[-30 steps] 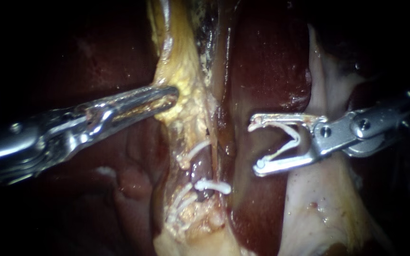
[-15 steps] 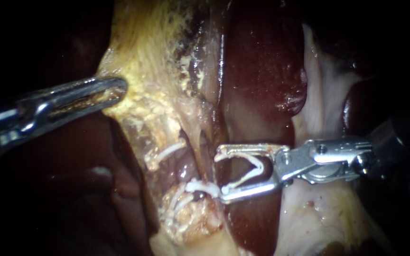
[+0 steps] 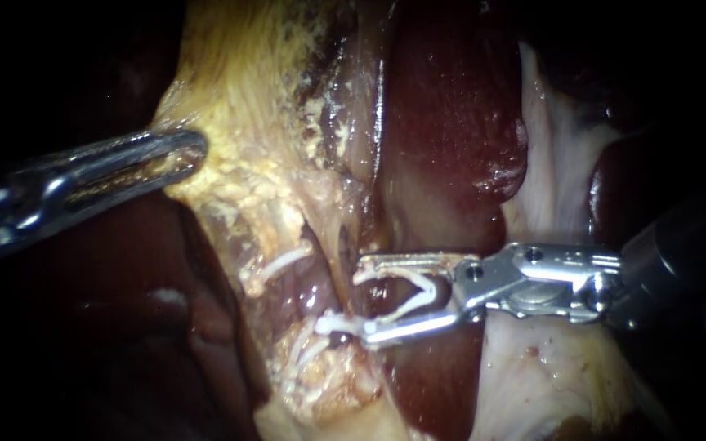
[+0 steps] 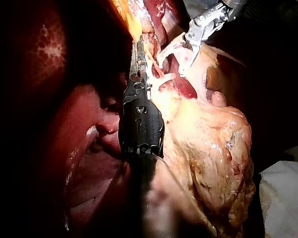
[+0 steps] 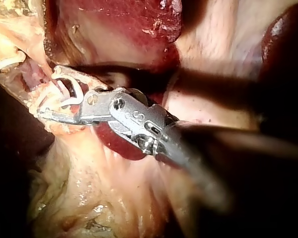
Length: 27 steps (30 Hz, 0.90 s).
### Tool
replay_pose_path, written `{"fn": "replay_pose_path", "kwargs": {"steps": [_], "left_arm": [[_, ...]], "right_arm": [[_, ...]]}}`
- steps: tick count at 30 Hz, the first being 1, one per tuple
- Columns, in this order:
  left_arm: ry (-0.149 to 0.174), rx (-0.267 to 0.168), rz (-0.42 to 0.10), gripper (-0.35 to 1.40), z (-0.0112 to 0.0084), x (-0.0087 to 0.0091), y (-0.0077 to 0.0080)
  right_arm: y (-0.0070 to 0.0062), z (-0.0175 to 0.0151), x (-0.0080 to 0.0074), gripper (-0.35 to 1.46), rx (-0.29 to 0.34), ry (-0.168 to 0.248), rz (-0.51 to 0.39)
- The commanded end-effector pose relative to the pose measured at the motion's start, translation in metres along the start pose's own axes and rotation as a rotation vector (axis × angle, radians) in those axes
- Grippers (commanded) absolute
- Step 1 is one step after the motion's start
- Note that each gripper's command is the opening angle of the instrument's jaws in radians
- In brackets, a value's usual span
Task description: Clipping second clip right tube
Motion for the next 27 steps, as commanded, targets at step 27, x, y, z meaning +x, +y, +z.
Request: {"fn": "replay_pose_path", "kwargs": {"steps": [27], "left_arm": [[-0.006,0.005,0.005,-0.35,-0.0004,0.0,-0.0012]], "right_arm": [[0.0016,0.0043,-0.0014,0.5,0.013,-0.029,0.049]]}}
